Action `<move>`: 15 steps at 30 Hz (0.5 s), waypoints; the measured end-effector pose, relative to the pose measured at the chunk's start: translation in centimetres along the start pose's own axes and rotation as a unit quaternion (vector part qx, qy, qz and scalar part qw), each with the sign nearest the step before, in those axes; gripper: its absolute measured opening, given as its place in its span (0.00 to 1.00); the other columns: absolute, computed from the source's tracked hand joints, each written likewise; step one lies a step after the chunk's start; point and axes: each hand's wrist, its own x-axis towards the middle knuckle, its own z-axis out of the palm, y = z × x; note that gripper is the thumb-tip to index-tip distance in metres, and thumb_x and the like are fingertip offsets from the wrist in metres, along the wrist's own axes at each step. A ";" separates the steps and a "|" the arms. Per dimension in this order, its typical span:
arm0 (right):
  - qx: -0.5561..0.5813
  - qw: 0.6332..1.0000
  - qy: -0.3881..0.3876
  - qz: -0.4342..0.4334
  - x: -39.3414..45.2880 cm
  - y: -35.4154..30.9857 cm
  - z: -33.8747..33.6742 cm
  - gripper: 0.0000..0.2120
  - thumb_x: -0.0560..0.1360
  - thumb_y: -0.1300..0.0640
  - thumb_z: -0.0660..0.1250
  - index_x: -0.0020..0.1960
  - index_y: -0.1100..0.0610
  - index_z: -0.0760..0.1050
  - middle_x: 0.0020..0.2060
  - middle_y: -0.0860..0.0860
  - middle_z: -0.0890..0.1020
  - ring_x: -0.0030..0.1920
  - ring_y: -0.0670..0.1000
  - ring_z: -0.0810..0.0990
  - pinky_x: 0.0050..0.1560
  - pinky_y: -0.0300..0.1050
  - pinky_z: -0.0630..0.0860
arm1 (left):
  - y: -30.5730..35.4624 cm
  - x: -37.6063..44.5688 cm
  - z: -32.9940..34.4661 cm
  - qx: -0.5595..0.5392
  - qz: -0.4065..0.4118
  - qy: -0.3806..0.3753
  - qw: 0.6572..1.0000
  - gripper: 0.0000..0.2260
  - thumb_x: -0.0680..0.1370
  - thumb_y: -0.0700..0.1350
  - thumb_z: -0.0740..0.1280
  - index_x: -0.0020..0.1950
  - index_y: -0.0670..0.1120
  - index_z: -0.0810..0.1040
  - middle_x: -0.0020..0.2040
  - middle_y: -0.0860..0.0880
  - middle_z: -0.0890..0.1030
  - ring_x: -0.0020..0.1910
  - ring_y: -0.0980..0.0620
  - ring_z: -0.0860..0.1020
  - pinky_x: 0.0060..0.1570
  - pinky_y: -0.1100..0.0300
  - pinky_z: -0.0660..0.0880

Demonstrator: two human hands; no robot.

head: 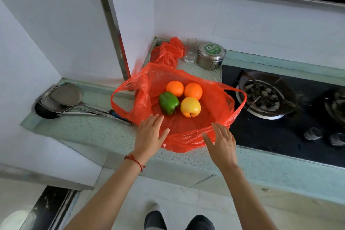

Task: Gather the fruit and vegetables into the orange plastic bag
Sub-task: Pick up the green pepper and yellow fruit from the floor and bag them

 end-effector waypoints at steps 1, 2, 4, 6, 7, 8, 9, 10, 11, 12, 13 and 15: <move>-0.004 1.000 0.002 0.000 -0.6 0.4 -0.3 0.27 0.77 0.45 0.58 0.71 0.57 0.63 0.71 0.55 0.66 0.73 0.55 0.60 0.73 0.54 0.55 | 0.3 -0.5 0.1 0.005 0.004 -0.004 1.000 0.31 0.73 0.60 0.49 0.66 0.41 0.70 0.66 0.40 0.74 0.68 0.39 0.68 0.67 0.41 0.64; -0.007 1.000 0.004 0.000 -1.1 0.9 -0.5 0.27 0.77 0.44 0.58 0.71 0.57 0.63 0.71 0.55 0.66 0.73 0.55 0.61 0.73 0.54 0.55 | 0.6 -1.0 0.2 0.005 0.005 -0.007 1.000 0.31 0.73 0.60 0.49 0.66 0.40 0.71 0.66 0.39 0.74 0.67 0.39 0.69 0.67 0.41 0.64; -0.004 1.000 0.013 0.001 -2.6 2.3 -1.3 0.26 0.77 0.45 0.58 0.71 0.57 0.63 0.71 0.55 0.67 0.72 0.55 0.61 0.73 0.53 0.56 | 1.9 -2.1 0.6 0.008 0.013 -0.012 1.000 0.30 0.73 0.59 0.50 0.65 0.40 0.71 0.65 0.39 0.75 0.67 0.38 0.70 0.66 0.41 0.64; 0.008 1.000 0.015 0.003 -3.8 3.4 -1.9 0.26 0.77 0.46 0.59 0.71 0.56 0.62 0.71 0.55 0.67 0.72 0.55 0.61 0.73 0.52 0.56 | 2.5 -2.9 1.0 0.010 0.012 -0.018 1.000 0.30 0.73 0.59 0.50 0.65 0.40 0.71 0.64 0.39 0.75 0.66 0.38 0.70 0.66 0.40 0.66; 0.010 1.000 0.014 0.010 -4.6 4.0 -2.3 0.26 0.77 0.46 0.59 0.71 0.57 0.62 0.71 0.55 0.67 0.73 0.55 0.61 0.73 0.52 0.56 | 3.1 -3.4 1.3 0.012 0.015 -0.018 1.000 0.30 0.73 0.59 0.51 0.65 0.40 0.71 0.64 0.39 0.75 0.66 0.38 0.70 0.66 0.40 0.66; 0.005 1.000 0.014 0.018 -5.6 4.9 -2.8 0.26 0.77 0.46 0.59 0.71 0.57 0.62 0.71 0.55 0.66 0.73 0.55 0.60 0.73 0.52 0.55 | 3.8 -4.1 1.7 0.014 0.019 -0.018 1.000 0.30 0.73 0.59 0.51 0.65 0.40 0.71 0.64 0.39 0.75 0.66 0.38 0.70 0.65 0.40 0.67; 0.000 1.000 0.017 0.023 -6.7 5.8 -3.3 0.27 0.77 0.45 0.58 0.71 0.58 0.62 0.71 0.55 0.66 0.73 0.55 0.60 0.73 0.52 0.55 | 4.7 -4.8 2.1 0.016 0.025 -0.023 0.999 0.30 0.73 0.59 0.51 0.65 0.40 0.72 0.64 0.38 0.75 0.66 0.38 0.71 0.65 0.39 0.67; -0.002 0.999 0.020 0.029 -7.8 6.8 -3.8 0.27 0.77 0.45 0.58 0.71 0.58 0.62 0.71 0.56 0.66 0.73 0.55 0.60 0.73 0.52 0.55 | 5.6 -5.5 2.5 0.016 0.033 -0.028 0.999 0.29 0.73 0.59 0.51 0.65 0.40 0.71 0.64 0.39 0.75 0.66 0.38 0.71 0.65 0.39 0.67; -0.003 0.999 0.023 0.035 -8.9 7.7 -4.3 0.27 0.77 0.45 0.58 0.71 0.58 0.62 0.71 0.56 0.66 0.73 0.55 0.60 0.72 0.52 0.55 | 6.6 -6.2 2.8 0.016 0.042 -0.033 0.998 0.30 0.73 0.59 0.51 0.65 0.40 0.71 0.64 0.39 0.75 0.66 0.38 0.71 0.65 0.40 0.66; -0.004 0.999 0.024 0.044 -10.0 8.6 -4.7 0.27 0.77 0.45 0.58 0.71 0.58 0.62 0.71 0.56 0.66 0.73 0.55 0.60 0.73 0.52 0.55 | 7.6 -6.9 3.2 0.017 0.052 -0.037 0.998 0.30 0.73 0.59 0.50 0.66 0.40 0.71 0.65 0.39 0.75 0.66 0.38 0.70 0.66 0.40 0.66; -0.004 0.998 0.026 0.053 -11.1 9.4 -5.1 0.27 0.77 0.45 0.58 0.71 0.58 0.62 0.71 0.56 0.66 0.73 0.55 0.60 0.73 0.52 0.55 | 8.5 -7.5 3.6 0.021 0.062 -0.042 0.997 0.30 0.73 0.59 0.50 0.66 0.40 0.70 0.65 0.40 0.74 0.66 0.39 0.70 0.66 0.41 0.66; -0.005 0.997 0.038 0.070 -13.1 11.0 -5.9 0.27 0.77 0.45 0.58 0.71 0.57 0.62 0.71 0.56 0.67 0.73 0.55 0.61 0.72 0.52 0.55 | 10.3 -8.6 4.4 0.031 0.088 -0.047 0.995 0.31 0.73 0.60 0.49 0.66 0.41 0.69 0.65 0.41 0.74 0.66 0.40 0.70 0.67 0.42 0.65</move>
